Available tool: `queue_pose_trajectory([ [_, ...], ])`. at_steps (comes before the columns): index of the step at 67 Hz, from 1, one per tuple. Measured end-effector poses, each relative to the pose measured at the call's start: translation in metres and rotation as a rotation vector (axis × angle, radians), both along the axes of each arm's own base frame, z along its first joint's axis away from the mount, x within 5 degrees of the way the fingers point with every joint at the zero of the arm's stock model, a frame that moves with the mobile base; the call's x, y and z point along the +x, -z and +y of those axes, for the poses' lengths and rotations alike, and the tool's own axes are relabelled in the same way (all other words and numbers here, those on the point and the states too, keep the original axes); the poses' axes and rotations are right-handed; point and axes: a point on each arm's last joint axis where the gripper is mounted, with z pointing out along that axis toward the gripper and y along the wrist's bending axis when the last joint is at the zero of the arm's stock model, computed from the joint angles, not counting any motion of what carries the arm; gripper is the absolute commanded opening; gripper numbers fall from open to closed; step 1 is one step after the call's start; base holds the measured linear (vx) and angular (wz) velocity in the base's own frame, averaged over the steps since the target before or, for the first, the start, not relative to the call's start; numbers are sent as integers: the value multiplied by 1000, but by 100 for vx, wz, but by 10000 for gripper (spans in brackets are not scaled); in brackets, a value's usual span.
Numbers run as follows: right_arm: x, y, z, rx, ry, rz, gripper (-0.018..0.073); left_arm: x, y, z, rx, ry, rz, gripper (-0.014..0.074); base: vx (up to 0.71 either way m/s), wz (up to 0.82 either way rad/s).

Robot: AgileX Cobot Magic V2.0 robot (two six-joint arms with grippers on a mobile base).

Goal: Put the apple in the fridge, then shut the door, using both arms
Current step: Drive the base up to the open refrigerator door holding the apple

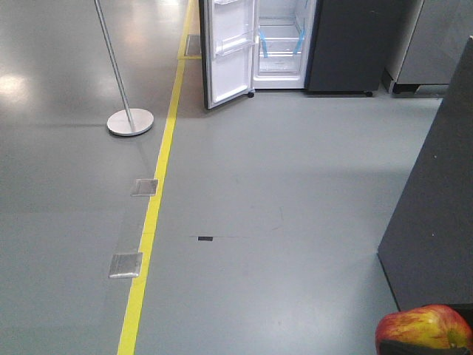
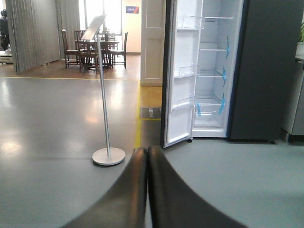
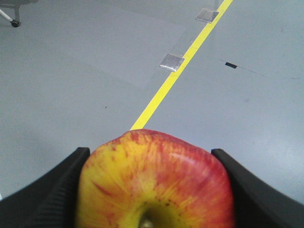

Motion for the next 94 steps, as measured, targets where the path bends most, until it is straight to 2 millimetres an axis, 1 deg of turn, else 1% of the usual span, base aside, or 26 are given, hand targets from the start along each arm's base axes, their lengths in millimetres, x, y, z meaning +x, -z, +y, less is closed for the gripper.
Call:
queue_pose_trajectory([
  [94, 0, 0, 0, 0, 0, 0, 87, 0, 0, 0, 0, 0, 0, -6, 32, 1],
])
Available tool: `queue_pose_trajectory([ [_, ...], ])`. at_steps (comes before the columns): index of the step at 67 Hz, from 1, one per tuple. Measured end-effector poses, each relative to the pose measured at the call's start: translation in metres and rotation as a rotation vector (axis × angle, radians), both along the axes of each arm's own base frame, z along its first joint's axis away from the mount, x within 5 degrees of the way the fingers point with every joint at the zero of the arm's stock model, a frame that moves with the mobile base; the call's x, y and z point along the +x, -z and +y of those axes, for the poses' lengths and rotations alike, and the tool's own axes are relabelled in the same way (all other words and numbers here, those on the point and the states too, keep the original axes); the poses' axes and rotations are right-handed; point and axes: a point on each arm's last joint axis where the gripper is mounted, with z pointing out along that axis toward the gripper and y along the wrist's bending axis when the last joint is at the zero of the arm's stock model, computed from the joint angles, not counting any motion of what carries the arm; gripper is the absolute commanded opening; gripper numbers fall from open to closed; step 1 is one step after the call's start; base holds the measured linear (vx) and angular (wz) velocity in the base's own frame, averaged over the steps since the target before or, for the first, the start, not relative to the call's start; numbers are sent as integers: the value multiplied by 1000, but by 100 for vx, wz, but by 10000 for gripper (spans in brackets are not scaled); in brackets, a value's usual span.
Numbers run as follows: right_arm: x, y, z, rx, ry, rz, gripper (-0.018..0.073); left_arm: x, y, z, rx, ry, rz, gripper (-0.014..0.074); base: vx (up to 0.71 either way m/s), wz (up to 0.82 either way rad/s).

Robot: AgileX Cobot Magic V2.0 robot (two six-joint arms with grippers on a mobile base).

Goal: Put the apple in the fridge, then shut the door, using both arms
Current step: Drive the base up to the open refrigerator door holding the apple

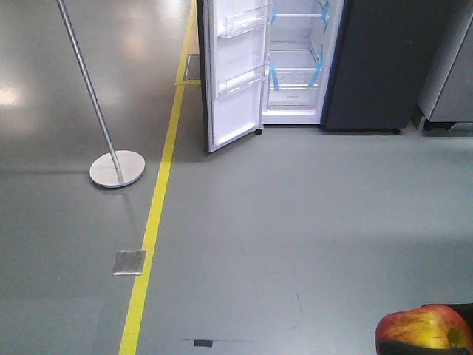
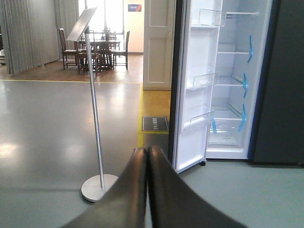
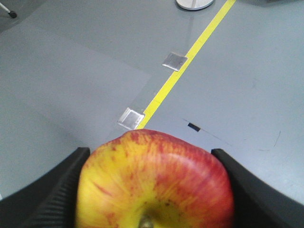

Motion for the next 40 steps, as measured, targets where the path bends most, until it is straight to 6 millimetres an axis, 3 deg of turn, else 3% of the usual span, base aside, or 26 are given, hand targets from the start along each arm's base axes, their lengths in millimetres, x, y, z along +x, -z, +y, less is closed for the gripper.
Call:
queue_pose_trajectory([
  [40, 0, 0, 0, 0, 0, 0, 86, 0, 0, 0, 0, 0, 0, -6, 29, 0],
])
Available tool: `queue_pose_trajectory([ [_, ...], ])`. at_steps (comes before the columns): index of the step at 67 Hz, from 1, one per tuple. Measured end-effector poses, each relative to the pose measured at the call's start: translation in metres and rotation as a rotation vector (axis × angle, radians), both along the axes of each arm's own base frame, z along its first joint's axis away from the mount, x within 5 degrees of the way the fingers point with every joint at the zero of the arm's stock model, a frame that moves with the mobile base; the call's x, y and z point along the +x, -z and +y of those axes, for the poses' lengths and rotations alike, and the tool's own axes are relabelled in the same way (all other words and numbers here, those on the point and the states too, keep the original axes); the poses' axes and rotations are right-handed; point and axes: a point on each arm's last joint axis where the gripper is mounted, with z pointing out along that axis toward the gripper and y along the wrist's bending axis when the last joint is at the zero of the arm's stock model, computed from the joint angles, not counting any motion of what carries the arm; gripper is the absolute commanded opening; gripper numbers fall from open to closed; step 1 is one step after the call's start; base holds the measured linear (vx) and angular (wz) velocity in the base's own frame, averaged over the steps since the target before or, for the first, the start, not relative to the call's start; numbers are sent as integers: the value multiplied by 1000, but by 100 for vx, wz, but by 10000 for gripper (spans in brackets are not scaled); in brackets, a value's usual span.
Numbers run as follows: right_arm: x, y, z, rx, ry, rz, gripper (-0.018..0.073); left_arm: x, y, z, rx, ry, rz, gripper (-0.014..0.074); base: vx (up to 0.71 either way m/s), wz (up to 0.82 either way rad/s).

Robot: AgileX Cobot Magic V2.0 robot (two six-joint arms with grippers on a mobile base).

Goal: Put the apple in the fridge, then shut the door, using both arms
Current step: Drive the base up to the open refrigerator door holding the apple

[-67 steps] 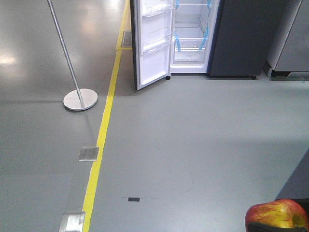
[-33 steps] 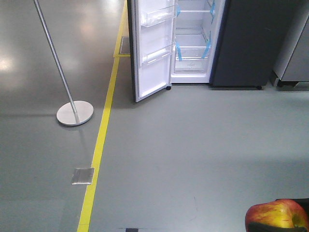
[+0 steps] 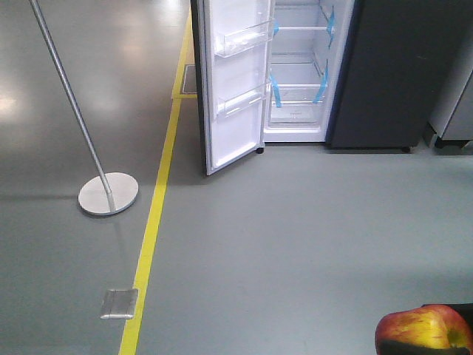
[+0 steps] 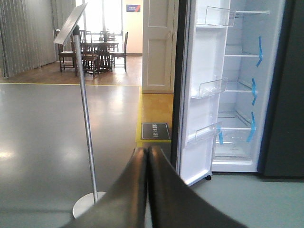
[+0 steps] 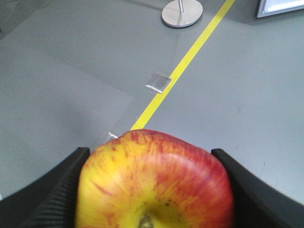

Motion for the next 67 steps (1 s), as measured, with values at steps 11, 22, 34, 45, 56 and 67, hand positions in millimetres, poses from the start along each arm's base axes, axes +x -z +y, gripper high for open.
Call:
queue_pose_trajectory([
  [11, 0, 0, 0, 0, 0, 0, 86, 0, 0, 0, 0, 0, 0, -6, 26, 5],
  [22, 0, 0, 0, 0, 0, 0, 86, 0, 0, 0, 0, 0, 0, -6, 26, 4],
  [34, 0, 0, 0, 0, 0, 0, 86, 0, 0, 0, 0, 0, 0, -6, 25, 2],
  [45, 0, 0, 0, 0, 0, 0, 86, 0, 0, 0, 0, 0, 0, -6, 24, 1],
  [56, 0, 0, 0, 0, 0, 0, 86, 0, 0, 0, 0, 0, 0, -6, 23, -1],
  [67, 0, 0, 0, 0, 0, 0, 86, 0, 0, 0, 0, 0, 0, -6, 22, -1],
])
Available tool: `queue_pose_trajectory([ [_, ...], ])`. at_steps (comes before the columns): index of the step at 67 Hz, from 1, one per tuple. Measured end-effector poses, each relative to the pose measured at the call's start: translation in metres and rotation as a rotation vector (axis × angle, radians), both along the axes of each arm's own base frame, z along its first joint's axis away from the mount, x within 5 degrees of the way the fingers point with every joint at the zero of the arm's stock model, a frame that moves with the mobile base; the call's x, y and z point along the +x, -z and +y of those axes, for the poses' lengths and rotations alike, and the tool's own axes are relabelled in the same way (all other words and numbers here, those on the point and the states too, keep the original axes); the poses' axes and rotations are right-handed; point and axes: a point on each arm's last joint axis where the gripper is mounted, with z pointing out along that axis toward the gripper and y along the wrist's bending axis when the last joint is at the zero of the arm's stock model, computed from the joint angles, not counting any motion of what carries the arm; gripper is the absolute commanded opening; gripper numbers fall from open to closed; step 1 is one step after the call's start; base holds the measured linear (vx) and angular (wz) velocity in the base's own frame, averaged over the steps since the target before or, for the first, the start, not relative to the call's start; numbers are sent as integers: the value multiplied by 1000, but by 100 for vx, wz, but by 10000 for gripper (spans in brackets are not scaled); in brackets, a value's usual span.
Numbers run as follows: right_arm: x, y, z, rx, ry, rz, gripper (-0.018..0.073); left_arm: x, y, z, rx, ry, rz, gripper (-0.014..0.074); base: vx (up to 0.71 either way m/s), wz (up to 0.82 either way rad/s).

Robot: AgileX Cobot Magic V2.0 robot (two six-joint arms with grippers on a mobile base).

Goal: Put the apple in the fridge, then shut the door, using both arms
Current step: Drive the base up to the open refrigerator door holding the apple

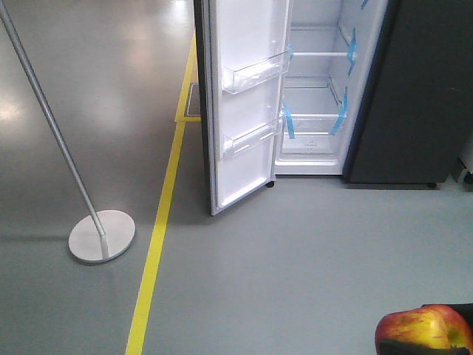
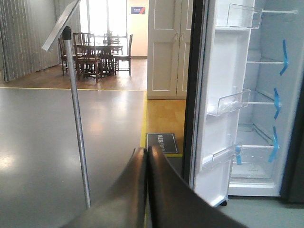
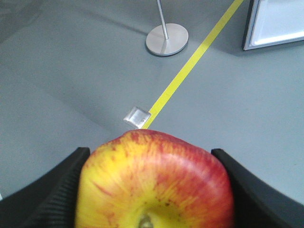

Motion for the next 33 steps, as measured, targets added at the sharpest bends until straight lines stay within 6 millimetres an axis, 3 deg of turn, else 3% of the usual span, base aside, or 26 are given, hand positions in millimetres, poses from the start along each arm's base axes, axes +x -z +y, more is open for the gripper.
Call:
queue_pose_trajectory([
  [33, 0, 0, 0, 0, 0, 0, 86, 0, 0, 0, 0, 0, 0, -6, 21, -1],
])
